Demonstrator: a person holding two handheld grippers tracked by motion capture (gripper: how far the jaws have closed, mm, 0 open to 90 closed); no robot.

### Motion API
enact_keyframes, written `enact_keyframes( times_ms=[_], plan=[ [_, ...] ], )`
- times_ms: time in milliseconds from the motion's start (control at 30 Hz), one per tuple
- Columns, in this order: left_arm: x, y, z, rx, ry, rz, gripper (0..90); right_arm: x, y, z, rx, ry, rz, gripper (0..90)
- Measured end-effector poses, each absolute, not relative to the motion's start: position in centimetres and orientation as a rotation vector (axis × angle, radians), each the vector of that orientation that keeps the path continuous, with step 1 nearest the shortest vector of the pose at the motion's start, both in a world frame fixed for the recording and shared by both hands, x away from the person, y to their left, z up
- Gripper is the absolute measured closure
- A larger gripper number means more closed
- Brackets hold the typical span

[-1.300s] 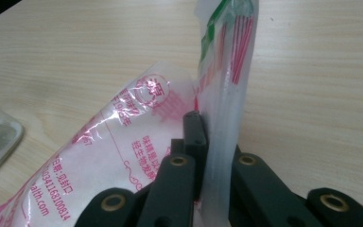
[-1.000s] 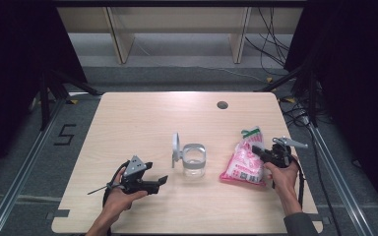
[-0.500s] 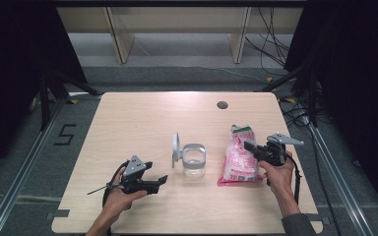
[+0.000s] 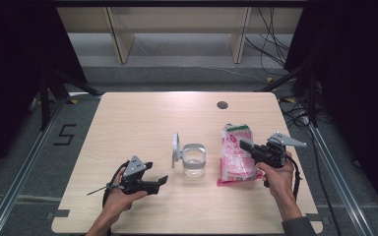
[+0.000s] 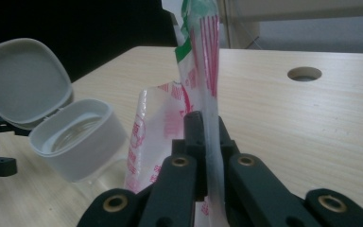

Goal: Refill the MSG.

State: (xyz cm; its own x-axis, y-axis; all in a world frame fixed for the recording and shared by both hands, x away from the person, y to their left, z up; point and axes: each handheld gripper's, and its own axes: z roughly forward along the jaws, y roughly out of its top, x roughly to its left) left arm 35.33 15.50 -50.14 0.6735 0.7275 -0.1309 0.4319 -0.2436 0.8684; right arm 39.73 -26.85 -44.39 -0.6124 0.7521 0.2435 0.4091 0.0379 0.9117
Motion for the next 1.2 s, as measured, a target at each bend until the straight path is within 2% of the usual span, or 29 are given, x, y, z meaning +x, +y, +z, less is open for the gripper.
enact_keyframes(
  times_ms=[700,933,1067,1200],
  plan=[
    [34.3,13.6,-50.7,1.935,0.848,0.342,20.3,37.8,-23.6,-42.0,1.063,2.063,1.709,90.0],
    [33.5,11.9,-51.0,1.954,0.818,0.300,20.3,37.5,-23.7,-41.6,1.082,2.053,1.710,90.0],
    [32.7,10.5,-51.0,1.988,0.768,0.353,23.3,37.2,-23.7,-41.1,1.048,2.020,1.711,90.0],
    [32.2,8.3,-51.1,1.964,0.720,0.327,24.6,36.9,-24.0,-40.1,1.011,1.997,1.725,90.0]
  ],
)
